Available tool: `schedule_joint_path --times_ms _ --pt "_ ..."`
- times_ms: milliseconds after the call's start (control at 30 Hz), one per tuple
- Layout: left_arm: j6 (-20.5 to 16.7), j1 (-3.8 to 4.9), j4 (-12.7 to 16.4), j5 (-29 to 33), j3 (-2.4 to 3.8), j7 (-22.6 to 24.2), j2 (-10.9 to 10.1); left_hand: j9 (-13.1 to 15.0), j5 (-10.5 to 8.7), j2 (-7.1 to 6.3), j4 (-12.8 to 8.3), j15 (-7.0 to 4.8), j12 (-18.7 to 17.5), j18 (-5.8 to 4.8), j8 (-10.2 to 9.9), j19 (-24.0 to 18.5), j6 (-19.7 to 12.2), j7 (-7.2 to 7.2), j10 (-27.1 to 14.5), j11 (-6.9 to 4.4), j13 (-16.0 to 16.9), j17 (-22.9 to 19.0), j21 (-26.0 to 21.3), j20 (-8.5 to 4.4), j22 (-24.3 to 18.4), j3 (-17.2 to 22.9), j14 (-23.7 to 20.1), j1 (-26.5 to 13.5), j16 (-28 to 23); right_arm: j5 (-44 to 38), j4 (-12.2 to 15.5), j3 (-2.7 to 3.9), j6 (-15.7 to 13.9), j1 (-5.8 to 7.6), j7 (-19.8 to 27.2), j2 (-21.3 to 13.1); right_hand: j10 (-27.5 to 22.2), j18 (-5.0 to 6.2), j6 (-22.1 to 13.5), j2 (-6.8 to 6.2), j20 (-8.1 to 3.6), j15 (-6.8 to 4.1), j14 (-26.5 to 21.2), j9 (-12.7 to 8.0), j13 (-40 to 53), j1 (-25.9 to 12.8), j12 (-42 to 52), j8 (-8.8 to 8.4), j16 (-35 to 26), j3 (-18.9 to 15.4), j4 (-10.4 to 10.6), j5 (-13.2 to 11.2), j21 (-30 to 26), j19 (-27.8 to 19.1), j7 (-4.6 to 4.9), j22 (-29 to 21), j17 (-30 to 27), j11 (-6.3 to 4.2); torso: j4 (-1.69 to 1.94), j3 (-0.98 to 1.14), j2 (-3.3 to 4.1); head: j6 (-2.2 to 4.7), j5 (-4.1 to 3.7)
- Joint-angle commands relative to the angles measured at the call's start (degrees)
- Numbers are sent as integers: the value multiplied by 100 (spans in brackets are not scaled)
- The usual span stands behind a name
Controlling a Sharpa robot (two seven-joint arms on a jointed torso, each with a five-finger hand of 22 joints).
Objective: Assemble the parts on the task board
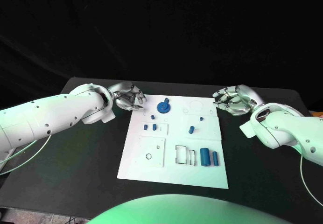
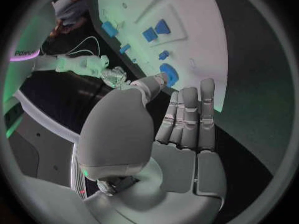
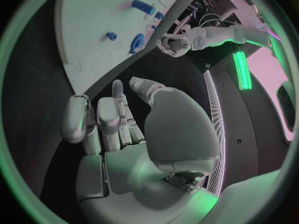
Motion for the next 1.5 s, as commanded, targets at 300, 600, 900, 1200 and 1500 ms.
schedule_joint_path --times_ms 300,600,900,1200,1500 --pt "211 53 224 4701 34 1164 -231 19 -5 141 76 -78 -276 59 194 -136 459 -21 987 -93 -402 -447 -589 -63 -347 200 -316 36 -520 -3638 215 8 1323 146 -697 115 206 -37 659 -77 -83 -56 150 -56 -799 -8 -732 84 110 207 -246 -167 254 185 -69 262 157 -55 -10 -7 15 90 -274" --pt "187 37 659 5283 28 1434 -343 34 -20 151 136 -54 -674 49 217 -161 550 -43 1300 -100 -612 -667 -1067 -29 -658 26 -466 -64 -895 -4882 292 6 1624 180 -1279 328 239 -74 695 -158 -76 -17 217 -98 -1074 -128 -997 41 179 187 -231 -218 396 287 -33 380 243 -9 -9 -9 26 100 -378" --pt "124 33 768 5337 27 1513 -382 22 -16 148 117 -40 -743 49 186 -134 507 -19 1301 -80 -639 -690 -1128 -24 -701 1 -465 -38 -928 -5366 281 0 1495 173 -1683 487 336 -112 731 -159 -54 -15 244 -129 -1209 -121 -1092 12 221 247 -251 -363 555 394 -6 498 282 1 1 -4 26 84 -402" --pt "91 33 798 5343 27 1510 -417 16 -15 147 108 -34 -768 48 171 -121 486 -7 1296 -71 -649 -697 -1149 -22 -716 -10 -464 -28 -938 -5460 220 -10 1511 122 -1733 624 440 -144 799 -124 -51 -25 262 -137 -1273 -110 -1120 20 266 318 -259 -377 692 479 -15 599 335 -13 -1 -6 24 47 -381" --pt "65 33 814 5343 27 1494 -430 8 -14 148 101 -26 -796 48 150 -105 456 8 1287 -58 -659 -704 -1170 -19 -732 -22 -460 -18 -946 -5449 108 -21 1587 38 -1713 724 598 -187 909 -94 -60 -58 301 -134 -1333 -98 -1139 53 367 378 -286 -383 875 586 -47 732 450 -50 -1 -2 17 27 -361"
